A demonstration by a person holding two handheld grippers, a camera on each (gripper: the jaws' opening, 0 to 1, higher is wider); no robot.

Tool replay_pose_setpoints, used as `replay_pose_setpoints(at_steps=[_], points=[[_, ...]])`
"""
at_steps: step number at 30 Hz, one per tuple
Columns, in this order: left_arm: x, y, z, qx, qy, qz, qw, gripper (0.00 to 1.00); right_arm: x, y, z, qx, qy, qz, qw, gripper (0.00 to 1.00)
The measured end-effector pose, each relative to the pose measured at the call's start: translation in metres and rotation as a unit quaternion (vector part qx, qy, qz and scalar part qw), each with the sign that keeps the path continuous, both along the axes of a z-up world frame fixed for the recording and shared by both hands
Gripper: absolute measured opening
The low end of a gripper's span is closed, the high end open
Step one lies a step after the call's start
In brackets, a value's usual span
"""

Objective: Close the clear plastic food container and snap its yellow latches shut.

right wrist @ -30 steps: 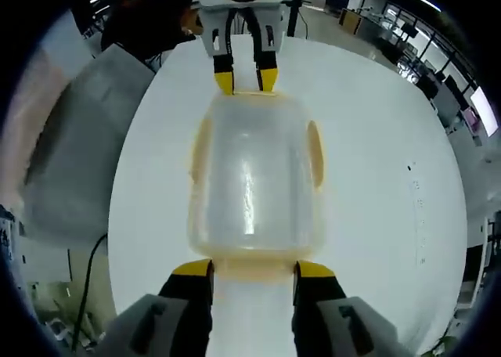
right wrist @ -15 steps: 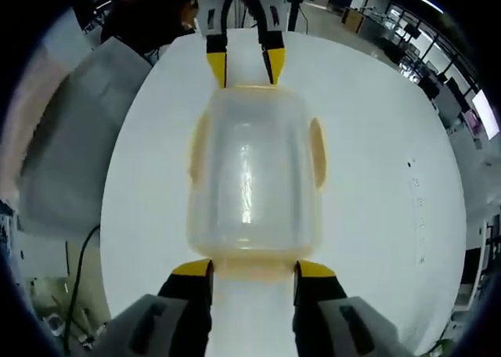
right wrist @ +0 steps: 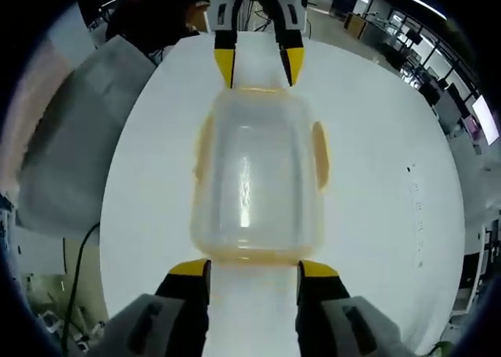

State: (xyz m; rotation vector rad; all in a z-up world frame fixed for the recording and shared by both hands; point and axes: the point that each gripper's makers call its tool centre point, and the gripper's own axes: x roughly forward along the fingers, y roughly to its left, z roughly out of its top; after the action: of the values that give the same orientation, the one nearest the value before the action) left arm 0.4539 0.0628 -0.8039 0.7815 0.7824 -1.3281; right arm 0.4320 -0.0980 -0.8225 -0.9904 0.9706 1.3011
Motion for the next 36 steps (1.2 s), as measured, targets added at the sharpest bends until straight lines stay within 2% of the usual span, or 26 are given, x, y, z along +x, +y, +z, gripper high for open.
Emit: replay_pose_setpoints(at_steps=[8, 13, 19, 25, 32, 36], points=[[0.003, -0.014, 0.006, -0.007, -0.011, -0.010, 0.9999, 0.40, 0.001, 0.003, 0.010, 0.011, -0.017, -0.003, 0.9998, 0.41], [0.002, -0.027, 0.004, -0.012, -0.017, -0.018, 0.9996, 0.37, 0.004, 0.010, 0.015, 0.022, -0.028, -0.003, 0.9994, 0.40], [0.003, -0.039, 0.001, -0.018, -0.016, -0.017, 0.9996, 0.35, 0.005, 0.024, 0.017, 0.037, -0.030, -0.001, 0.9989, 0.38], [0.002, -0.048, 0.001, -0.034, -0.008, -0.009, 0.9994, 0.34, 0.000, 0.042, 0.014, 0.059, -0.018, 0.002, 0.9981, 0.37], [-0.007, -0.059, 0.001, -0.047, 0.001, -0.018, 0.9987, 0.39, 0.000, 0.058, 0.015, 0.081, -0.007, 0.004, 0.9967, 0.38], [-0.006, -0.065, 0.002, -0.051, -0.010, -0.018, 0.9985, 0.45, 0.004, 0.064, 0.015, 0.089, -0.011, 0.001, 0.9960, 0.42]])
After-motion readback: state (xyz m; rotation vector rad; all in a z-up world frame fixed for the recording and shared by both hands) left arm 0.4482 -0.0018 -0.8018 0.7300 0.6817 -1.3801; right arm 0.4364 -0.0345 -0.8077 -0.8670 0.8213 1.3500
